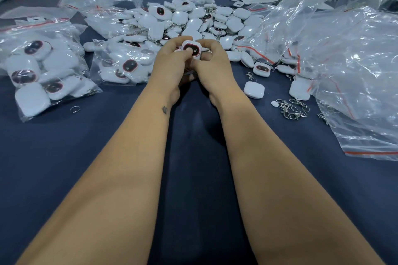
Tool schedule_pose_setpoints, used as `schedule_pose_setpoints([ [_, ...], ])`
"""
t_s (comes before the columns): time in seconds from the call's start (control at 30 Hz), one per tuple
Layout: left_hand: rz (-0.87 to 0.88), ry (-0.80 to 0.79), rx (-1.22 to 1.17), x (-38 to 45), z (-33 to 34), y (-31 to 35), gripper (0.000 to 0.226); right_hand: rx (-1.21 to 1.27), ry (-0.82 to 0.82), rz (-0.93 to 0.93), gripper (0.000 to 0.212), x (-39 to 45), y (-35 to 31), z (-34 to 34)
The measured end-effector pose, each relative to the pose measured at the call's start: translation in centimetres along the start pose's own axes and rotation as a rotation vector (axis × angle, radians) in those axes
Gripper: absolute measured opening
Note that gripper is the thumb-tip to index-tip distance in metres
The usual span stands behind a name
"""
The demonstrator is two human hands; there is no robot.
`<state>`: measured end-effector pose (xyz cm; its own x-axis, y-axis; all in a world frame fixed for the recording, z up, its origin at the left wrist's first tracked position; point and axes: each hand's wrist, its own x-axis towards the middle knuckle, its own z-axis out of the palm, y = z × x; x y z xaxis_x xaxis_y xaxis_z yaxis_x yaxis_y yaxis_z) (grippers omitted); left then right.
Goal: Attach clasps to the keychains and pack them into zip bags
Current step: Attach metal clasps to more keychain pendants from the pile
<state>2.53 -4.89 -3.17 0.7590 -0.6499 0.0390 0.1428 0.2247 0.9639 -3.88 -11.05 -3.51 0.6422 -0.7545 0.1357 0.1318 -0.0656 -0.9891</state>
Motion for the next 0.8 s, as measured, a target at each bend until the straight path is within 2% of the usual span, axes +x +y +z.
schedule_pose_setpoints([
  [0.17, -0.015, -0.085, 0.011, -0.35, -0.09, 0.03, 0.040, 0.047, 0.009, 0.010, 0.037, -0.12, -0.26, -0.30],
  [0.53, -0.077, -0.076, -0.045, 0.04, -0.27, 0.18, 0.045, 0.010, -0.009, 0.047, 0.036, -0.59, -0.73, -0.21],
  [0.7, -0.069, -0.058, -0.108, -0.34, -0.10, 0.34, 0.035, 0.051, 0.018, 0.064, 0.025, -0.25, -0.80, -0.13],
  [0.8, -0.073, -0.071, -0.141, -0.48, -0.12, 0.52, 0.037, 0.055, 0.031, 0.035, 0.018, -0.13, -0.68, -0.11],
])
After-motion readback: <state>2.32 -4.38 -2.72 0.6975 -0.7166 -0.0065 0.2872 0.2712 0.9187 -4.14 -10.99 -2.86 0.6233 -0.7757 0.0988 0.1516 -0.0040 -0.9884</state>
